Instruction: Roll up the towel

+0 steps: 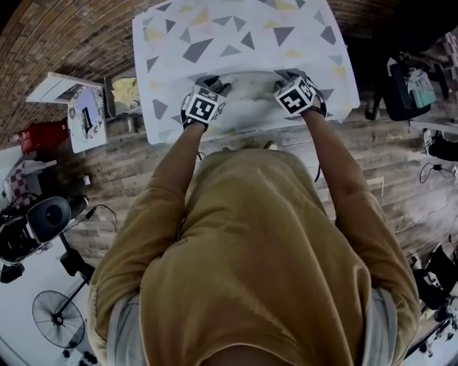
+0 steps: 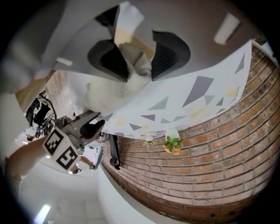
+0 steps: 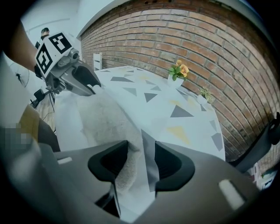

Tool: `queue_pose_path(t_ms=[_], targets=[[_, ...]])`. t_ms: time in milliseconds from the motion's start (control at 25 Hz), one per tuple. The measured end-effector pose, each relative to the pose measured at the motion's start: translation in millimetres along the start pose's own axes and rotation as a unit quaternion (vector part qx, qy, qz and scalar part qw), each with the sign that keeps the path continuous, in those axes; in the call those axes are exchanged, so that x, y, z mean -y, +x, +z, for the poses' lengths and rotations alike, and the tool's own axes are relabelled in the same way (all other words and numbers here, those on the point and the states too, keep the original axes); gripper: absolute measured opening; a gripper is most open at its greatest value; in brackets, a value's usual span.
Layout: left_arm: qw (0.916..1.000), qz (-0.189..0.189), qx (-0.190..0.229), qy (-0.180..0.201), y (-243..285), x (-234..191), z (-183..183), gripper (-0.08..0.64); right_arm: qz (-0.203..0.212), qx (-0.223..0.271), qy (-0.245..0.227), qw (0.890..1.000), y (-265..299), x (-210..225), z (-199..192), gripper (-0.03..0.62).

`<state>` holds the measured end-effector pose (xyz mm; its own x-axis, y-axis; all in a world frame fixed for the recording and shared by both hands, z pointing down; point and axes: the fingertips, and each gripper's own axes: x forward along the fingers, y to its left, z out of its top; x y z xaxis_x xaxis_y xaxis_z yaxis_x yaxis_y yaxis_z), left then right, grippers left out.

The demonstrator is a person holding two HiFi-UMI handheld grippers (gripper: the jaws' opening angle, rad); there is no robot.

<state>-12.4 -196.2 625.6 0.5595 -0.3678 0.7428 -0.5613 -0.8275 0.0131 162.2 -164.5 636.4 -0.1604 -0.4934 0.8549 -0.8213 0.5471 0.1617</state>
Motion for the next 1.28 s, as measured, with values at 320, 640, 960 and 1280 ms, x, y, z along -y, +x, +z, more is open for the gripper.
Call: queue_pose_path(t_ms=[320,640,960,1280], targets=[[0.9981,0.032,0.049,-0.021,-11.4,-12.8,3.3,0.187,0.020,0.041,0.096,0.994,-22.4,20.0,16.7,0.189],[0.9849,0.080,0.130,-0.081,-61.4,-26.0,17.1,0.187,0.017,0.151,0.166,0.974,-69.6,46.4,44.3,0.189],[0.9627,0.129,0.209,-0.114,-124.7,-34.2,31.3,0.186,0.010,0.218,0.173,0.960,-130.8,33.5,37.4,0.183],[0.9487,0.141,0.252,-0.128,-160.0,-24.8,56.0,0.144,-0.014,0.267,0.196,0.944,-170.4,42.4,29.1,0.016]])
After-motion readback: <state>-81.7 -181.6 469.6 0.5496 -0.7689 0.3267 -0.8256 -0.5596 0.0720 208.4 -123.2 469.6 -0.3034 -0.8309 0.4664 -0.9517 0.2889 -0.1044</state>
